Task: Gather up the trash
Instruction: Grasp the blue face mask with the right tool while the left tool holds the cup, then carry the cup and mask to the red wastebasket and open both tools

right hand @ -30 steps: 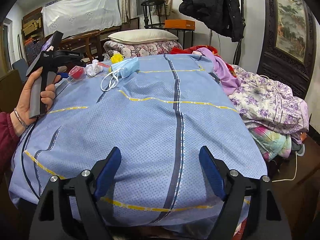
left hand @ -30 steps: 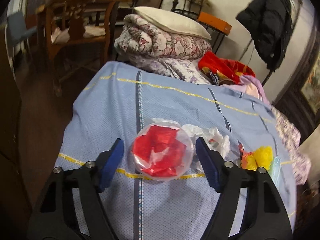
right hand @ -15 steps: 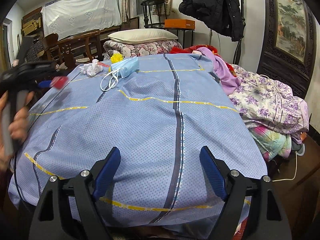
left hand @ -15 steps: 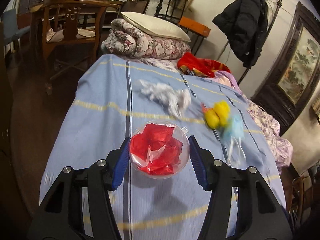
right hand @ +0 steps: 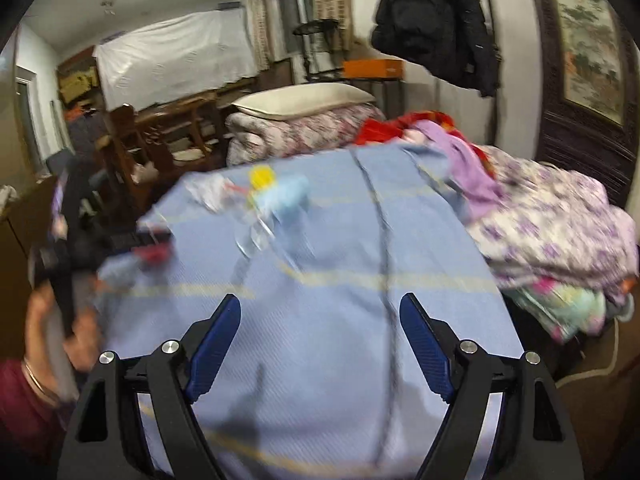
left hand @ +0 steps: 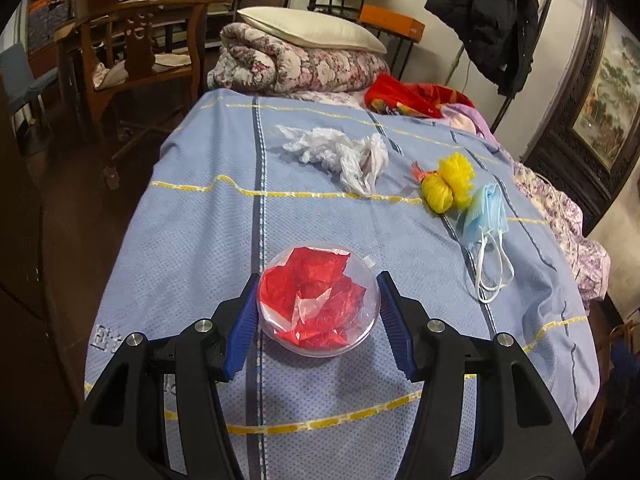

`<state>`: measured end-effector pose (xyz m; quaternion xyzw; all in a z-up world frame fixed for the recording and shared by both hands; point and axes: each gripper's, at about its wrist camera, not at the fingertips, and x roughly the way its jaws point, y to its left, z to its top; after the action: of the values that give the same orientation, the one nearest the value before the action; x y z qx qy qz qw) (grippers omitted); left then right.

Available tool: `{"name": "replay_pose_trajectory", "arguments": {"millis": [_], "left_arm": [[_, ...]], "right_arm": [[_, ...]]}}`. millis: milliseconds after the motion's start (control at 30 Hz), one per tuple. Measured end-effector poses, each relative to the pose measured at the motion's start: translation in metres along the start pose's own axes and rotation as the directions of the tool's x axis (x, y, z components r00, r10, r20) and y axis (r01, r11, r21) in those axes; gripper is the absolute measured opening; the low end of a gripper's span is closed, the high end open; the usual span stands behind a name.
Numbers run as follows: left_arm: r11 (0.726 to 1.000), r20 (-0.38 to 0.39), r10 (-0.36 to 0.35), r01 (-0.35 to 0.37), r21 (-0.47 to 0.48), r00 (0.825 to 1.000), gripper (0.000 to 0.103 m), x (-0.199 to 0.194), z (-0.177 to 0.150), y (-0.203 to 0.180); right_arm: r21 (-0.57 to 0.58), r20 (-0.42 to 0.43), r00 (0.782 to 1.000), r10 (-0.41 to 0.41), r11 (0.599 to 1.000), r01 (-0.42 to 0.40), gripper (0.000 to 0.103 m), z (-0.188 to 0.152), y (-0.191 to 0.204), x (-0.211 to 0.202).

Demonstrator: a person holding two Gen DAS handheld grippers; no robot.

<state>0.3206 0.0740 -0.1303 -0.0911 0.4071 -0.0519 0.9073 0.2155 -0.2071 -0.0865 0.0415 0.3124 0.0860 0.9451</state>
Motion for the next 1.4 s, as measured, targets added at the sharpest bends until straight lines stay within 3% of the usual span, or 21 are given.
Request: {"name": "replay_pose_trajectory", "arguments": {"millis": [167, 433, 533, 633, 667, 700, 933, 1400], "left_arm": [[1.0, -0.013, -0.003, 0.003, -0.007, 1.0, 0.057, 0.002, 0.0, 0.003], [0.999, -0.019, -0.02, 0.02, -0.025, 1.0, 0.057, 0.003, 0.002, 0.007], [0.999, -0.019, -0.028, 0.027, -0.035, 0.999, 0.056, 0.004, 0.003, 0.008], [0.999, -0.02, -0.033, 0.032, -0.044, 0.999, 0.056, 0.005, 0.004, 0.009], [0.998, -0.02, -0.035, 0.034, -0.047, 0.999, 0.056, 0.005, 0.003, 0.009], [0.998, -0.02, -0.036, 0.035, -0.05, 0.999, 0.056, 0.005, 0.003, 0.01], [0.998, -0.02, -0.033, 0.032, -0.048, 0.999, 0.056, 0.005, 0.003, 0.01], [0.992, 0.014, -0.061, 0.062, -0.106, 0.998, 0.056, -0.025, -0.023, 0.019]], "right_arm": [[0.022, -0.067, 0.994, 0.084, 0.996, -0.083, 0.08, 0.051, 0.021, 0.05], [0.083, -0.211, 0.976, 0.06, 0.996, -0.043, 0.075, 0.086, 0.04, 0.137], [0.112, -0.273, 0.961, 0.039, 0.994, -0.008, 0.064, 0.086, 0.038, 0.167], [0.119, -0.32, 0.947, 0.017, 0.993, 0.022, 0.03, 0.082, 0.035, 0.185], [0.126, -0.3, 0.954, 0.014, 0.992, 0.025, 0.012, 0.082, 0.034, 0.182], [0.138, -0.277, 0.96, 0.031, 0.99, 0.008, 0.005, 0.083, 0.033, 0.174], [0.163, -0.114, 0.99, 0.087, 0.984, -0.068, 0.005, 0.061, 0.021, 0.078], [0.172, -0.059, 0.996, 0.07, 0.983, -0.059, 0.006, 0.009, -0.019, -0.031]]}}
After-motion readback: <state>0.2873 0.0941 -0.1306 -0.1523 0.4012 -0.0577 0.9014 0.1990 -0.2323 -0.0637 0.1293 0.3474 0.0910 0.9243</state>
